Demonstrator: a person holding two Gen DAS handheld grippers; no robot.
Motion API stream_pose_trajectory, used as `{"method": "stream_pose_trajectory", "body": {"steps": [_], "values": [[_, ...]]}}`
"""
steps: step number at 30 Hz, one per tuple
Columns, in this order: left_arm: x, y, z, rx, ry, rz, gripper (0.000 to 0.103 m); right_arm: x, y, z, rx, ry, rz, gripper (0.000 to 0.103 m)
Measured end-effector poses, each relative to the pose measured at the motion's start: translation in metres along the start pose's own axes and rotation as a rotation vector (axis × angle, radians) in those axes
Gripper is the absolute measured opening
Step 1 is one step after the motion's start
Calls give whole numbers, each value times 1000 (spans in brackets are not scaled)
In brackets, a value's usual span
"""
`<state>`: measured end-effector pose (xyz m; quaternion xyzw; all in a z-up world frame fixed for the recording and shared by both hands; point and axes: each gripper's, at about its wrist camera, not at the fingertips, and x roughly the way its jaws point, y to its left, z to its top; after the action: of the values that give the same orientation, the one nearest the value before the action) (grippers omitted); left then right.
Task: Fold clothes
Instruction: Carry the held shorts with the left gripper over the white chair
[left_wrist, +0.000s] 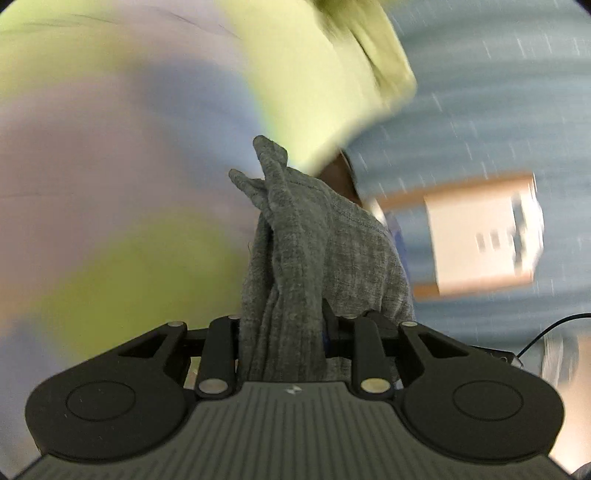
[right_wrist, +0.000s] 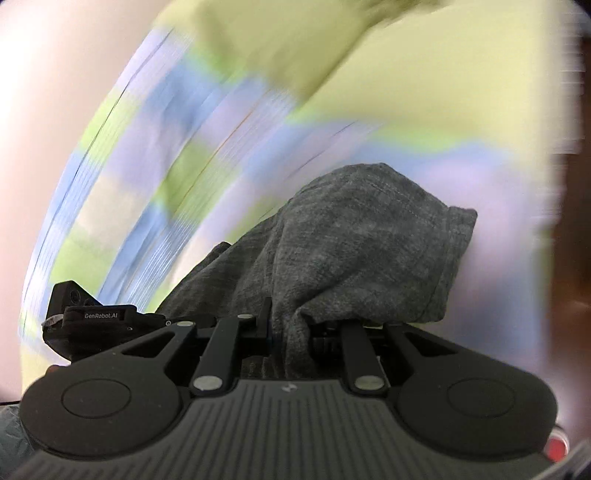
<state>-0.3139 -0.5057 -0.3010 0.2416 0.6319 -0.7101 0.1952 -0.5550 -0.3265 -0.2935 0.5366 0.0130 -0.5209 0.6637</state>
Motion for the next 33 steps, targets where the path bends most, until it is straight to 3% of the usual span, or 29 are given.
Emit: {"method": "stream_pose_trajectory", "body": {"steps": [6, 10, 13, 20, 26, 29, 30, 31, 33], "values": [[170, -130, 24, 177, 217, -84, 29, -153, -105, 32, 147, -232, -196, 13], [258, -186, 33, 238, 265, -137, 29, -231, -173, 60, 200, -370, -285, 13], [307, -218, 34, 280, 286, -133, 29, -259, -213, 81, 209, -433, -327, 13], [376, -245, 48, 368, 313, -96, 29, -272, -288, 125, 219, -480, -348, 13], [414, -245, 74, 432, 324, -57, 30, -248, -316, 138, 261, -487, -342, 14], [430, -225, 77, 434, 362, 48, 38, -224, -338, 141, 356, -402, -392, 24], [432, -217, 79, 409, 376, 44, 39, -218, -343, 138, 391, -371, -427, 34], [432, -211, 80, 388, 387, 36, 40, -213, -349, 134, 423, -346, -458, 36], [426, -208, 82, 370, 403, 16, 44, -216, -352, 122, 473, -382, -437, 41]]}}
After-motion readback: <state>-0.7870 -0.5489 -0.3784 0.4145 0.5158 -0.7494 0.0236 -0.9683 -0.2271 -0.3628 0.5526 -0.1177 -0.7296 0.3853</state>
